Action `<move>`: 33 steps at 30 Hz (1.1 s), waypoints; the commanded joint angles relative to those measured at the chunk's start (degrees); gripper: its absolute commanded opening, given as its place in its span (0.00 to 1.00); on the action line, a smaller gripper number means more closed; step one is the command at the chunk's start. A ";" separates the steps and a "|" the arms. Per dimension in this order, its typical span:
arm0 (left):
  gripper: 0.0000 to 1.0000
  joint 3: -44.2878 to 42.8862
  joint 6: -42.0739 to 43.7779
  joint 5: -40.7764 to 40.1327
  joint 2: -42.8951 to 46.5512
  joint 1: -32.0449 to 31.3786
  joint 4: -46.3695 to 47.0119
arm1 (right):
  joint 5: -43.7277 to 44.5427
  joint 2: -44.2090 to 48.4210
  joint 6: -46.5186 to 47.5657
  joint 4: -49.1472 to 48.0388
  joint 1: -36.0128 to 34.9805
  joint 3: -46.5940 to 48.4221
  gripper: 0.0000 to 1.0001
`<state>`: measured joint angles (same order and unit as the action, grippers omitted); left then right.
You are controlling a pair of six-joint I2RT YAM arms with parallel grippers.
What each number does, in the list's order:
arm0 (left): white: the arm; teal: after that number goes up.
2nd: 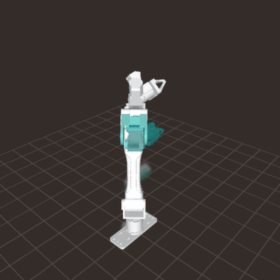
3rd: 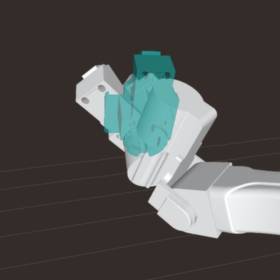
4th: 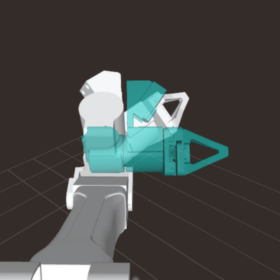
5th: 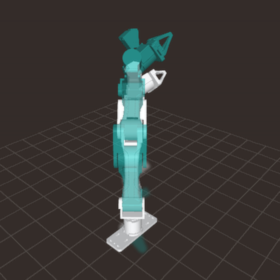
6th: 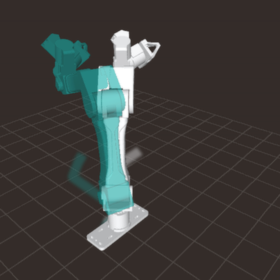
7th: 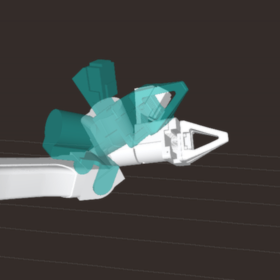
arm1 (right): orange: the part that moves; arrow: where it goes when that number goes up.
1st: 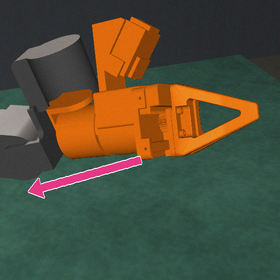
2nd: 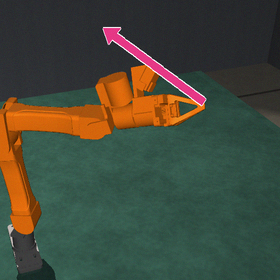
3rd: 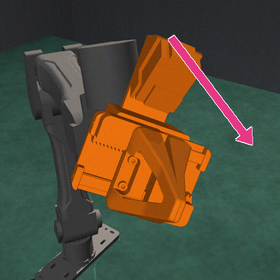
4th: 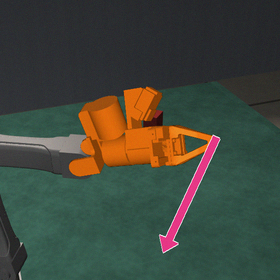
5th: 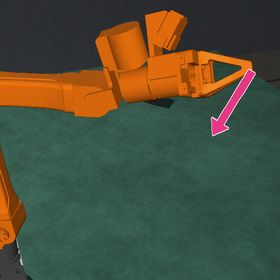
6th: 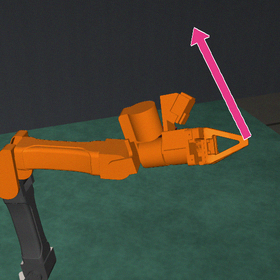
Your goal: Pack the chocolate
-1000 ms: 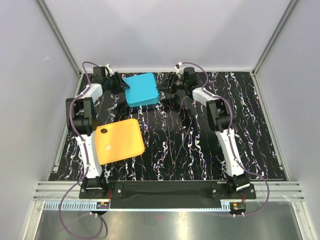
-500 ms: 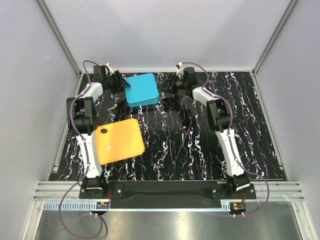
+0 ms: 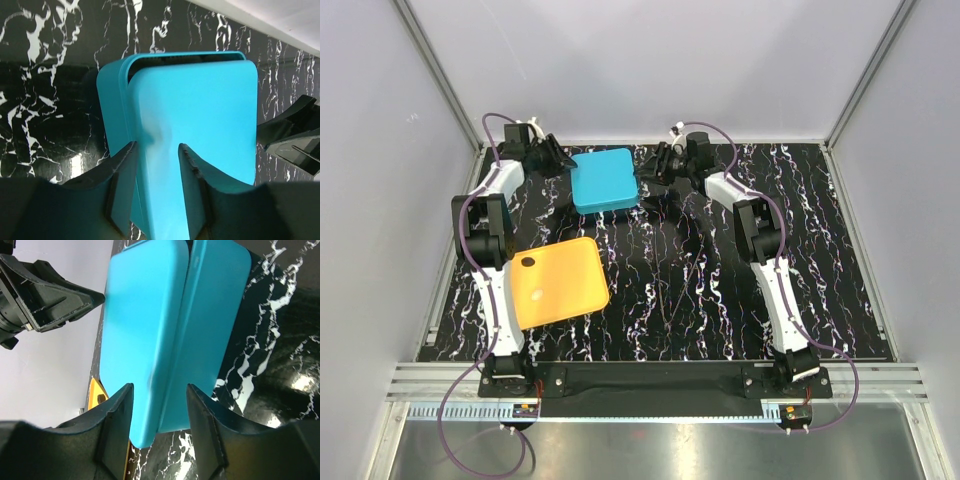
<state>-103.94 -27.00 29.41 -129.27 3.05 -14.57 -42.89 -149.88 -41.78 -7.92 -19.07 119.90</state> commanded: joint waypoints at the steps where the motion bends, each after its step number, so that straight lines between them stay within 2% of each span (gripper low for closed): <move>1: 0.41 -3.81 0.55 0.30 -0.10 -0.06 1.03 | 0.27 2.32 0.73 -2.36 -0.97 3.67 0.54; 3: 0.37 -4.08 0.20 0.47 -0.97 -0.24 1.38 | 0.35 1.79 0.82 -1.92 -1.14 4.03 0.53; 8: 0.37 -5.22 -0.41 0.56 -2.47 -0.06 1.65 | 1.06 -0.23 1.52 -0.16 -1.41 6.40 0.53; 21: 0.44 -11.54 -0.06 -1.81 -7.30 -0.06 -0.37 | 5.19 -8.31 1.70 4.32 -1.41 17.29 0.50; 28: 0.48 -13.65 -1.12 -1.98 -9.33 -0.06 2.17 | 6.95 -12.18 -1.45 -0.07 -1.41 20.81 0.44; 33: 0.50 -15.06 -1.56 -2.16 -11.26 -0.06 2.88 | 7.56 -14.56 -3.31 -2.88 -1.41 23.54 0.44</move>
<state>-115.96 -28.14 28.34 -139.02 3.05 -14.61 -36.93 -162.52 -43.62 -7.03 -20.14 140.18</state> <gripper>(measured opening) 0.495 0.444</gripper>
